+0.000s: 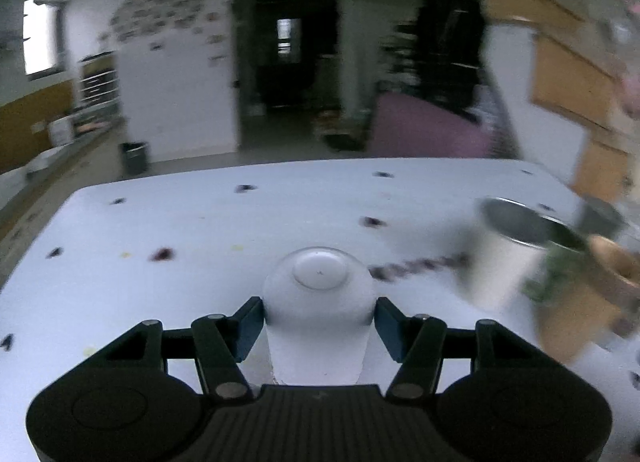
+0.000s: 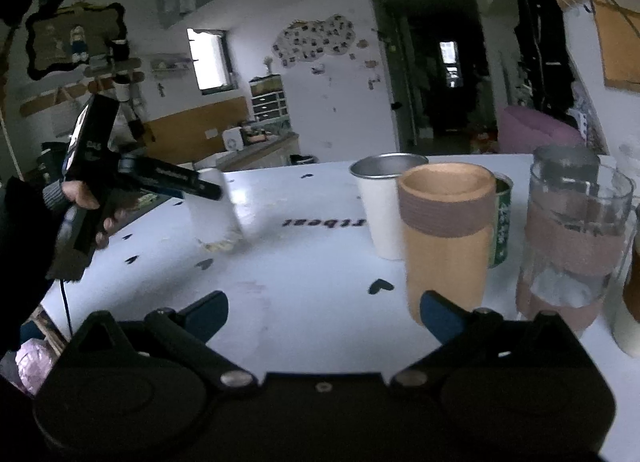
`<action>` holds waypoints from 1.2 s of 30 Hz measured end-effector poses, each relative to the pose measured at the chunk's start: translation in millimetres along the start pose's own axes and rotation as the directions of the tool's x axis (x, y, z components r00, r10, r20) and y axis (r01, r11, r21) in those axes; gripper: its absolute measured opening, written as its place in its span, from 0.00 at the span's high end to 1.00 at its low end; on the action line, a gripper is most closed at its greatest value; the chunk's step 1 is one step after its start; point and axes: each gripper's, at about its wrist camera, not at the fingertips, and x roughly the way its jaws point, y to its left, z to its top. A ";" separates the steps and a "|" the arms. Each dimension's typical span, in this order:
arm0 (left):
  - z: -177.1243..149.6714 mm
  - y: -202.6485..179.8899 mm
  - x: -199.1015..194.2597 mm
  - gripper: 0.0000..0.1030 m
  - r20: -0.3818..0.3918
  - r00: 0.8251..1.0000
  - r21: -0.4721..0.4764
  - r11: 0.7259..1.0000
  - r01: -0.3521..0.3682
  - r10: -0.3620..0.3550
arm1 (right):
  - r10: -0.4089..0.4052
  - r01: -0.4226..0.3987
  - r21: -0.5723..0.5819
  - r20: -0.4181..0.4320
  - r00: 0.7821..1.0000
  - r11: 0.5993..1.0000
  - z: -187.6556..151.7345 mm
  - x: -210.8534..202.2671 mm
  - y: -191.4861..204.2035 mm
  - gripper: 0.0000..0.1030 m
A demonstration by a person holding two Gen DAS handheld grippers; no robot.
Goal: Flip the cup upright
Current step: 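Lift the white cup with the left gripper and carry it toward the cup cluster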
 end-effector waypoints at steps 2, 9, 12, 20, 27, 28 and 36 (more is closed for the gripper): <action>-7.2 -21.0 -9.1 0.41 0.000 0.999 0.026 0.998 0.051 -0.051 | 0.014 -0.014 -0.006 0.008 1.000 1.000 -0.8 -6.0 2.2 0.00; -31.2 -68.0 -27.6 0.41 -0.053 0.978 0.078 0.975 0.207 -0.203 | 0.056 -0.056 0.015 -0.011 0.998 0.998 -0.7 -10.0 -0.7 0.07; -40.8 -80.5 -25.5 0.40 -0.086 0.969 0.087 0.968 0.238 -0.230 | 0.087 -0.087 0.016 -0.032 0.996 0.996 -3.2 -6.6 -0.1 0.14; -45.4 -84.6 -28.9 0.31 -0.083 0.968 0.090 0.965 0.245 -0.238 | 0.182 -0.186 -0.038 -0.098 0.978 0.982 -14.3 5.0 13.3 0.43; -23.2 -86.5 -26.3 0.25 -0.057 0.965 0.054 0.964 0.260 -0.257 | 0.260 -0.273 -0.043 -0.196 0.946 0.961 -18.4 36.9 31.1 0.83; -20.1 -86.4 -23.2 0.25 -0.053 0.963 0.040 0.963 0.266 -0.264 | 0.273 -0.287 -0.038 -0.208 0.939 0.957 -18.9 42.3 33.8 0.84; -18.6 -79.7 -11.9 0.45 -0.086 0.947 -0.048 0.950 0.308 -0.311 | 0.276 -0.279 0.021 -0.243 0.930 0.960 -26.9 76.9 36.5 0.90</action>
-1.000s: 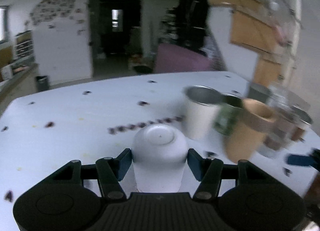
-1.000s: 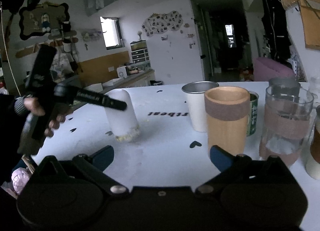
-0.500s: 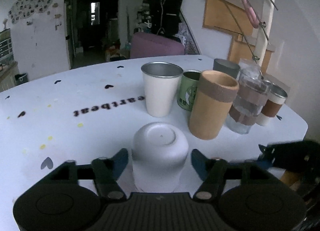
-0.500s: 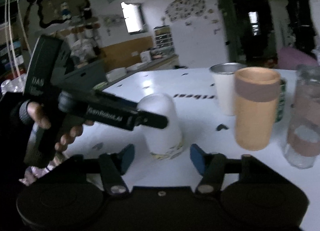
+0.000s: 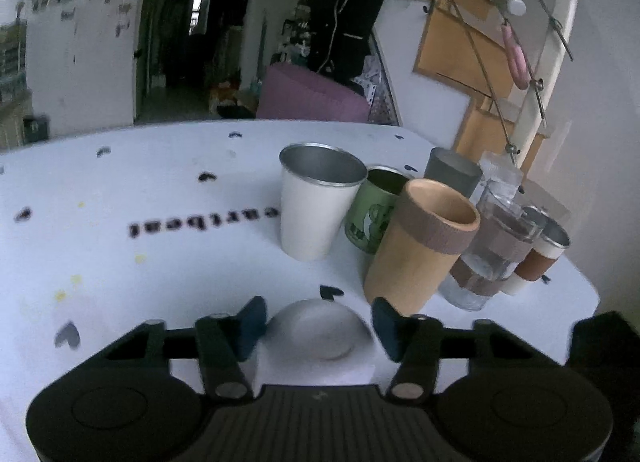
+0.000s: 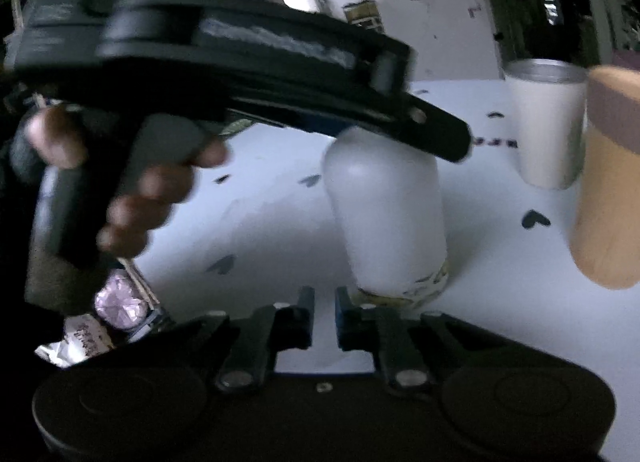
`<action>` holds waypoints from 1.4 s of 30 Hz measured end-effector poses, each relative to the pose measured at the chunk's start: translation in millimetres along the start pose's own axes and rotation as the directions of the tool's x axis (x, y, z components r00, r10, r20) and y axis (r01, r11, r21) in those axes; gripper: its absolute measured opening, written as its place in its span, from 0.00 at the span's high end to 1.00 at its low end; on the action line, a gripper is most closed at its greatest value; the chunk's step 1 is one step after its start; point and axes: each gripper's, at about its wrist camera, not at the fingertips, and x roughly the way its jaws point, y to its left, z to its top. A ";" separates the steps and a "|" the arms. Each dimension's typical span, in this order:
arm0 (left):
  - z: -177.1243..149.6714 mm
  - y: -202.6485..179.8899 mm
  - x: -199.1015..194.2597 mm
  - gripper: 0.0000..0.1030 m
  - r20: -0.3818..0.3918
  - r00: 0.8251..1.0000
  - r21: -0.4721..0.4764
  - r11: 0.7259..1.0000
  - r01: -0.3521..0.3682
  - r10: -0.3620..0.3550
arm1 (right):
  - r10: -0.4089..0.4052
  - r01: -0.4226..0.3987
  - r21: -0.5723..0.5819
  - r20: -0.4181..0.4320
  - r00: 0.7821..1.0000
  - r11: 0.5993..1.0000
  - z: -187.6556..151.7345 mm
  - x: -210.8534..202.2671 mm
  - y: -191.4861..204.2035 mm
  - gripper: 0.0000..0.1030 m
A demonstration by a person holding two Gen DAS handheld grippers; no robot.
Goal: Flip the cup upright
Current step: 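Lift the white cup with the left gripper and carry it toward the cup cluster, then tilt the cup onto its side with the left gripper while the right gripper grasps its rim end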
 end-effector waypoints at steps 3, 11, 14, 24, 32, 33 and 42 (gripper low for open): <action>-5.0 1.6 -13.1 0.45 0.010 1.000 -0.001 1.000 0.009 -0.009 | 0.002 -0.002 0.036 0.001 1.000 0.999 -0.9 2.7 -7.7 0.96; -38.3 1.1 -42.0 0.47 -0.011 1.000 -0.008 1.000 0.021 -0.021 | -0.060 0.059 0.035 0.026 0.998 0.998 -4.1 -9.9 -9.2 0.94; -54.7 9.0 -39.2 0.47 -0.037 0.999 -0.044 0.999 0.011 -0.012 | -0.089 0.089 0.032 0.003 0.996 0.996 -7.9 -9.7 -12.8 0.94; -67.3 24.6 -36.3 0.47 -0.032 0.999 -0.108 0.994 0.020 -0.024 | -0.134 0.132 0.069 0.036 0.990 0.989 7.7 -28.9 -16.9 0.73; -74.3 27.9 -36.6 0.47 -0.012 0.999 -0.138 0.990 0.036 -0.038 | -0.022 0.016 0.430 0.010 1.000 0.903 48.1 -10.9 -49.8 0.25; -75.0 28.2 -36.5 0.46 -0.011 0.999 -0.139 0.990 0.037 -0.039 | -0.003 0.008 0.468 -0.012 1.000 0.884 50.0 -1.1 -52.7 0.25; -79.8 29.4 -37.2 0.45 -0.007 0.999 -0.137 0.990 0.033 -0.035 | 0.046 0.063 0.590 -0.168 0.985 0.805 58.4 50.8 -68.8 0.26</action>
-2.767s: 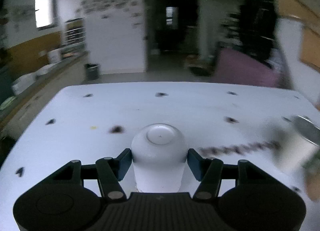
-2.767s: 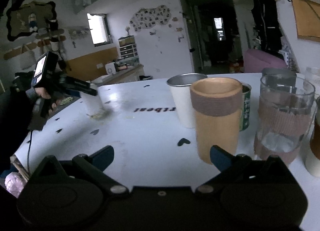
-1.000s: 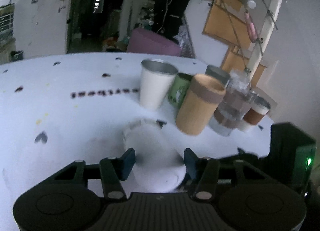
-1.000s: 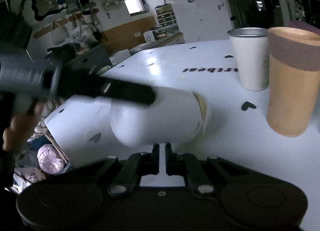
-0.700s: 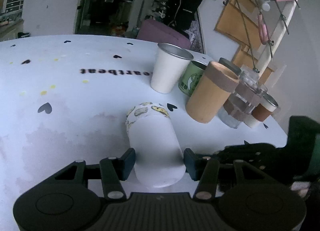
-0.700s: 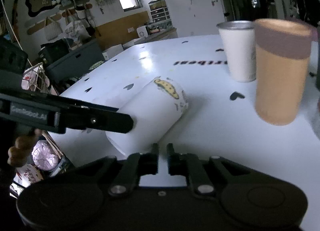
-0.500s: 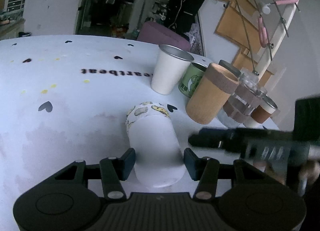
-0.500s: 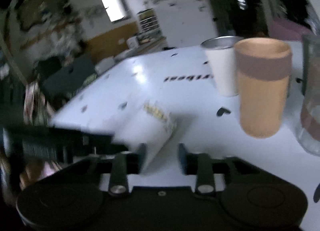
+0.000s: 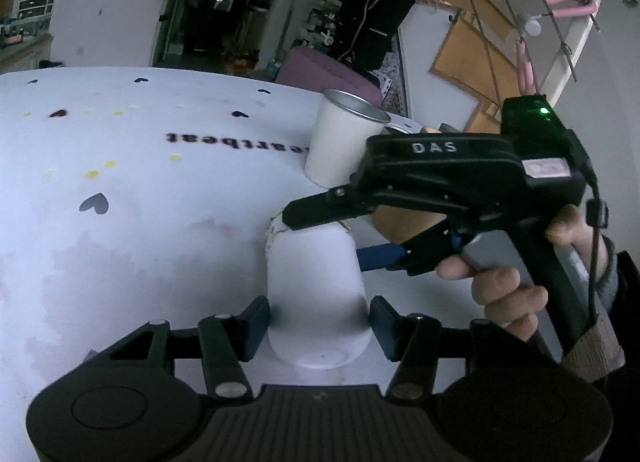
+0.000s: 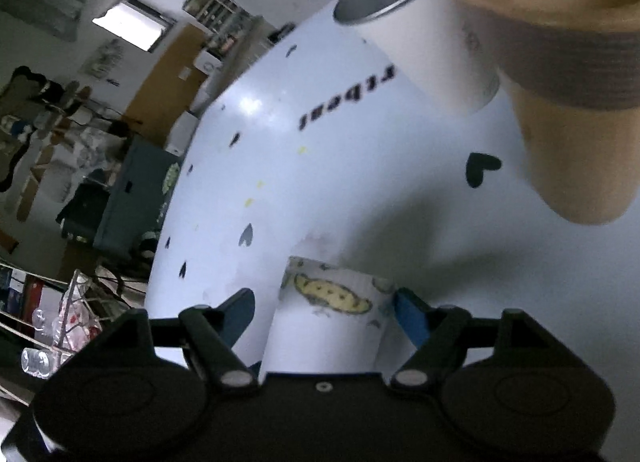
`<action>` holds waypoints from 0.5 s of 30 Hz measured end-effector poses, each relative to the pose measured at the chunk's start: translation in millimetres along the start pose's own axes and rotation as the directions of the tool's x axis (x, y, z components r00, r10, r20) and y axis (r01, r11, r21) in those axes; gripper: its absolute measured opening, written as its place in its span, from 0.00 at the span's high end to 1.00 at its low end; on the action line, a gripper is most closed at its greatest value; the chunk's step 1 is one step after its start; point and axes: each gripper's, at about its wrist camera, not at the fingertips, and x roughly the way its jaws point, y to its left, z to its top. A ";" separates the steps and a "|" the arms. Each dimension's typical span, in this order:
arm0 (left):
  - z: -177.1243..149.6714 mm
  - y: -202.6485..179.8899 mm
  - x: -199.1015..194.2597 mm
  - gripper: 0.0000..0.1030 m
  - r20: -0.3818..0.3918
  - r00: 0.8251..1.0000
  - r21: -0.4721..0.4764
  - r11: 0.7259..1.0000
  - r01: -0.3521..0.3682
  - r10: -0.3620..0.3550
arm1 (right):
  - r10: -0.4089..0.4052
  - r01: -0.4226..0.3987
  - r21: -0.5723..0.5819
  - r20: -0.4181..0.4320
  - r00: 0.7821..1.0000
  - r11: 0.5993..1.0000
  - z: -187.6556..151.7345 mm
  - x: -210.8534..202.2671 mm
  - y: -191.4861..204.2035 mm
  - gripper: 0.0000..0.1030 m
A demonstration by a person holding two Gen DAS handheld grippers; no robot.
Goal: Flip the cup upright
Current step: 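Tilt the cup onto its side with the left gripper while the right gripper grasps its rim end, then turn the cup upright with the right gripper and set it beside the steel cup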
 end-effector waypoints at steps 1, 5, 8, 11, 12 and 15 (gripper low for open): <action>-0.7 0.2 -0.4 0.45 0.001 1.000 0.000 1.000 -0.001 0.001 | -0.004 0.004 -0.002 -0.009 1.000 1.000 -1.0 -1.0 0.4 0.32; -3.1 -0.6 0.4 0.45 0.013 1.000 0.005 1.000 0.010 -0.011 | -0.010 0.009 -0.033 -0.020 1.000 0.999 0.3 -5.9 6.3 0.35; -4.4 -0.8 5.9 0.44 0.026 0.999 0.008 1.000 0.023 -0.023 | -0.035 0.040 -0.147 0.039 0.999 0.988 -3.8 -15.0 24.2 0.36; -2.7 -3.7 17.8 0.44 0.048 0.998 0.024 0.999 0.032 -0.034 | -0.082 0.117 -0.287 0.128 0.988 0.951 -8.5 -29.5 43.5 0.37; -1.8 -5.1 21.8 0.44 0.053 0.998 0.031 0.999 0.032 -0.033 | -0.097 0.144 -0.324 0.155 0.983 0.935 -9.1 -34.8 48.4 0.37; 2.9 -10.5 38.1 0.45 0.078 0.997 0.063 0.998 0.017 -0.022 | -0.134 0.216 -0.398 0.224 0.965 0.892 -9.4 -49.1 57.1 0.38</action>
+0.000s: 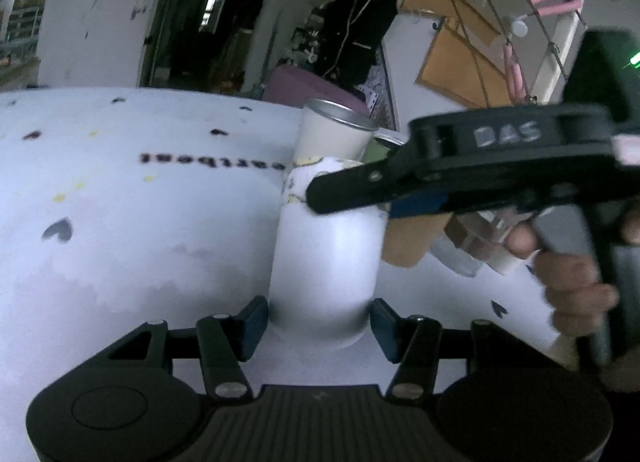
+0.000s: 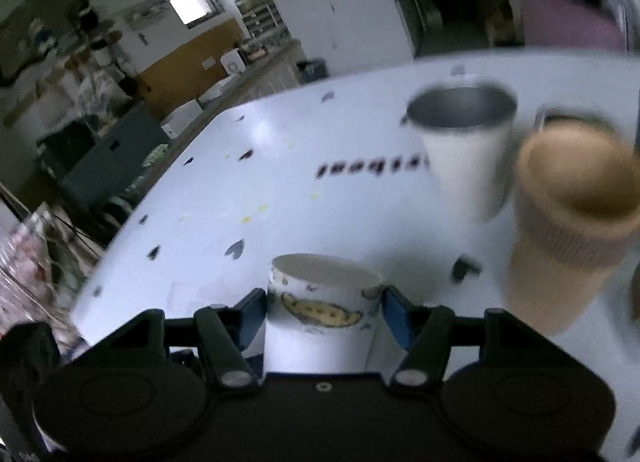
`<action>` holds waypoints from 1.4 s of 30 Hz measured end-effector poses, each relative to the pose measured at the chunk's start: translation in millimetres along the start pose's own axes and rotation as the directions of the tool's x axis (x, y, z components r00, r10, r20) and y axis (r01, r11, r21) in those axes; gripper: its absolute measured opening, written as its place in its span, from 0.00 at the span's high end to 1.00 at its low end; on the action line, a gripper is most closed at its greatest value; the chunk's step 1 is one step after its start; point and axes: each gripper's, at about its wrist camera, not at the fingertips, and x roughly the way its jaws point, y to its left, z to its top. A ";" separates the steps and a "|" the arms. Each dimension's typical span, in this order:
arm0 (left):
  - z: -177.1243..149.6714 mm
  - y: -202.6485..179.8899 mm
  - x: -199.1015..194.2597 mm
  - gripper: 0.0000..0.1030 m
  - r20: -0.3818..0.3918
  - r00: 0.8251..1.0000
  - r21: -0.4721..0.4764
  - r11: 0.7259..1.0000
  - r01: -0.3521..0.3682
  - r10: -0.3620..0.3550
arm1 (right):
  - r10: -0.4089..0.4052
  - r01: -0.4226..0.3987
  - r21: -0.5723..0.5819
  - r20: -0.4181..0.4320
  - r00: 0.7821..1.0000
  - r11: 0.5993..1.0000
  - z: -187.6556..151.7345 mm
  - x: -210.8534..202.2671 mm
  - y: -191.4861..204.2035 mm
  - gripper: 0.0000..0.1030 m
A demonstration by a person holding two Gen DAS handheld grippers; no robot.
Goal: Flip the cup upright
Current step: 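Turn the cup upright with the right gripper and set it beside the steel cup, then open the right gripper and withdraw both grippers from the upright cup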
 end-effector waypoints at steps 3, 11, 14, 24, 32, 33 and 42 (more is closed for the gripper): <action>7.5 -4.8 18.5 0.45 0.032 0.999 0.037 0.999 -0.023 0.022 | -0.051 0.054 -0.060 0.042 0.998 0.997 5.8 -9.8 -1.8 0.38; 30.5 -9.2 66.9 0.46 0.061 0.997 0.062 0.997 -0.043 0.039 | -0.196 0.215 -0.162 0.127 0.972 0.963 12.9 -8.6 -1.4 0.39; 34.1 -9.0 82.6 0.46 0.048 0.998 0.053 0.998 -0.040 0.038 | -0.237 0.261 -0.191 0.138 0.962 0.946 14.0 -2.9 0.7 0.39; 30.4 -8.6 88.3 0.46 0.023 0.999 0.043 0.999 -0.030 0.029 | -0.250 0.274 -0.182 0.146 0.957 0.944 15.6 2.8 1.7 0.33; 28.8 -6.8 76.5 0.38 0.024 0.999 0.034 0.999 -0.040 0.039 | -0.243 0.269 -0.164 0.164 0.956 0.949 13.5 -6.3 1.5 0.24; 29.1 -7.0 73.8 0.37 0.025 0.999 0.034 0.999 -0.042 0.041 | -0.242 0.269 -0.161 0.169 0.955 0.949 12.9 -8.9 1.8 0.24; 35.2 -22.6 20.9 0.32 0.082 0.994 0.043 0.996 -0.077 0.073 | -0.215 0.259 -0.134 0.278 0.936 0.956 -3.0 -62.5 1.7 0.22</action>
